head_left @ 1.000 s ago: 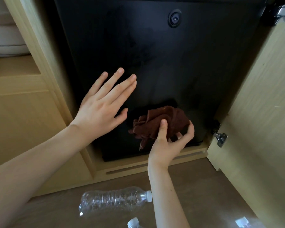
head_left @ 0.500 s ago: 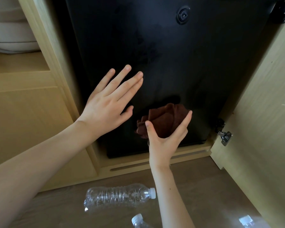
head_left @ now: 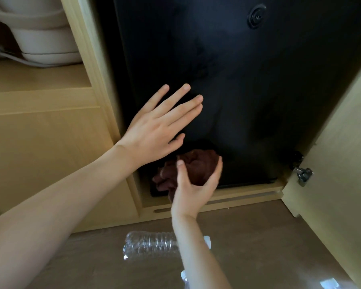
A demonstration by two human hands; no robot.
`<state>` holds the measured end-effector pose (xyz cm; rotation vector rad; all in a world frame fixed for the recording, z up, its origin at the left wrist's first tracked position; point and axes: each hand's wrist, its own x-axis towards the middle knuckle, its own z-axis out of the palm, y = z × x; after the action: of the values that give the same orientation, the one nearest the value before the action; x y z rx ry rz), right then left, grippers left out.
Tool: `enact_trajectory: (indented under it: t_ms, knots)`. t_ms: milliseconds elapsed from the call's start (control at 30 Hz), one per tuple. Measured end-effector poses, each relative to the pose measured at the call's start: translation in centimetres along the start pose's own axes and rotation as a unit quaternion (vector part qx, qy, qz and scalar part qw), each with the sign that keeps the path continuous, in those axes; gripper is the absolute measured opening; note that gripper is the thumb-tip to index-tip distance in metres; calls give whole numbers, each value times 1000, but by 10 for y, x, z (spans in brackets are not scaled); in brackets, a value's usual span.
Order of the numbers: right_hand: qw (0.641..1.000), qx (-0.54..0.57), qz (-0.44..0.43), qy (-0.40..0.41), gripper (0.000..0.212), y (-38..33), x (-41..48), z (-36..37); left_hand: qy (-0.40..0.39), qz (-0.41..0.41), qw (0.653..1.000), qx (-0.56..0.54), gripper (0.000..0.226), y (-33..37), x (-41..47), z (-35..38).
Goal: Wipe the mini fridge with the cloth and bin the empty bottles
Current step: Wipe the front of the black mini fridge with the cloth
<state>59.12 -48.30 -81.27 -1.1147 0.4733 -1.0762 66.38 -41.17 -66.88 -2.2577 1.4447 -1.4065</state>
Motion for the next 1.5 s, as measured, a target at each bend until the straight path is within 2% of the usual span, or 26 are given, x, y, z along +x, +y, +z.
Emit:
enact_trajectory:
  t_ms: [133, 333, 500, 600, 700, 800, 1000, 1100, 1167, 1500]
  knots:
    - [999, 5, 2, 42, 91, -10, 30, -14, -24, 32, 999, 17, 67, -4, -3, -4]
    - [998, -68, -4, -2, 100, -3, -11, 10, -56, 52, 997, 32, 70, -5, -7, -10]
    - [999, -32, 12, -33, 93, 5, -28, 13, -55, 46, 997, 26, 71, -2, -6, -10]
    - [1000, -11, 21, -5, 90, 5, -6, -5, -52, 42, 997, 22, 71, -2, -6, -9]
    - [996, 8, 69, 55, 91, 9, 20, -31, -61, 46, 997, 20, 71, -3, -8, -8]
    - [995, 4, 83, 45, 92, 17, 24, -40, -72, 59, 995, 27, 71, -3, -14, -9]
    - [995, -31, 89, 23, 99, 37, -48, 11, -91, 66, 993, 29, 70, 1, -17, -10]
    - [987, 26, 161, 7, 98, 35, -75, 29, -87, 64, 994, 23, 70, 0, -17, -9]
    - [984, 24, 178, 9, 96, 35, -71, 27, -83, 61, 994, 20, 70, 2, -17, -7]
    - [997, -48, 60, 23, 92, 17, 24, -35, -42, 58, 997, 3, 72, 12, -13, 12]
